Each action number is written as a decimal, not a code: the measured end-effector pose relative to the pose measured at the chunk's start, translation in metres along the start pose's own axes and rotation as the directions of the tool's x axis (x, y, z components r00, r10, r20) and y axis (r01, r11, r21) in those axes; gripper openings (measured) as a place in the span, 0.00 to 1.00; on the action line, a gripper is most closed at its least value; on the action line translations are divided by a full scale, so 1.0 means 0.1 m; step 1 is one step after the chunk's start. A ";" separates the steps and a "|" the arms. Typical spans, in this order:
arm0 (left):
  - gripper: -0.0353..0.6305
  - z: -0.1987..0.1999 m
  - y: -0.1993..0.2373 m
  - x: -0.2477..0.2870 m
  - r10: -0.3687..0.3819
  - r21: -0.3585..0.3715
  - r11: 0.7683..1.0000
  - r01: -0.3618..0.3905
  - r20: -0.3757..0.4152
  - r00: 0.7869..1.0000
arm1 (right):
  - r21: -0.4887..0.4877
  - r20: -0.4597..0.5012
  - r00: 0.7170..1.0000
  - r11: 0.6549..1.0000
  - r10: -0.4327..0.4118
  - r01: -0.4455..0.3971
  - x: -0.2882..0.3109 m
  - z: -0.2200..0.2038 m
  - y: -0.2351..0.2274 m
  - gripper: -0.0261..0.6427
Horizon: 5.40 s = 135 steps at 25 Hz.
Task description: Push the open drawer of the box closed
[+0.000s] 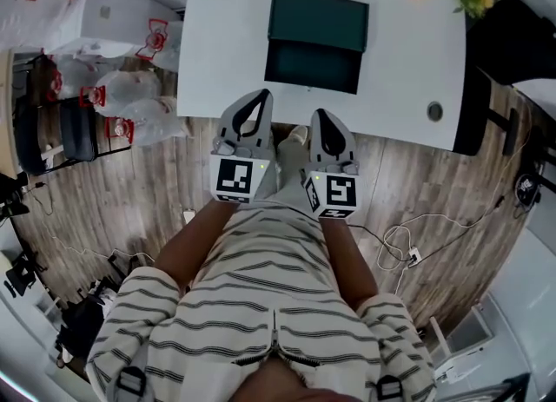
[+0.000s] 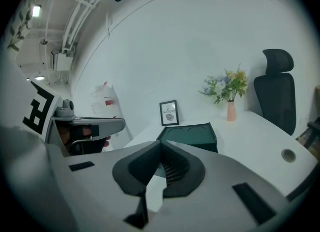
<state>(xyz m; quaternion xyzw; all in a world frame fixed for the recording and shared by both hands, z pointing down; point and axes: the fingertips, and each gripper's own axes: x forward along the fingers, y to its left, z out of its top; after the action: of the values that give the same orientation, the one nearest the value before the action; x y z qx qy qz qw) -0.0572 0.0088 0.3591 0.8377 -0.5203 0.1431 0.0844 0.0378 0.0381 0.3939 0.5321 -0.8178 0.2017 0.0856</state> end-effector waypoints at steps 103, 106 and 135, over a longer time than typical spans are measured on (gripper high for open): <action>0.14 -1.10 0.96 1.79 -0.178 -0.323 0.946 0.017 -0.473 0.863 | 0.075 -0.375 0.913 0.976 -0.160 0.202 1.10 -1.49 -0.46 0.15; 0.14 -1.10 0.95 1.79 -0.181 -0.328 0.944 0.019 -0.470 0.864 | 0.082 -0.373 0.915 0.977 -0.155 0.199 1.10 -1.48 -0.46 0.15; 0.14 -1.15 0.95 1.85 -0.202 -0.360 0.932 0.034 -0.441 0.874 | 0.079 -0.367 0.920 0.980 -0.140 0.181 1.21 -1.33 -0.55 0.15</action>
<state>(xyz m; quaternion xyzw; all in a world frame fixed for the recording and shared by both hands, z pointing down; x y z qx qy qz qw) -0.0823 -0.1564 0.5274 0.7806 -0.4480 0.2444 0.3610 0.0268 -0.0267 0.5703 0.5555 -0.7293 0.3331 0.2203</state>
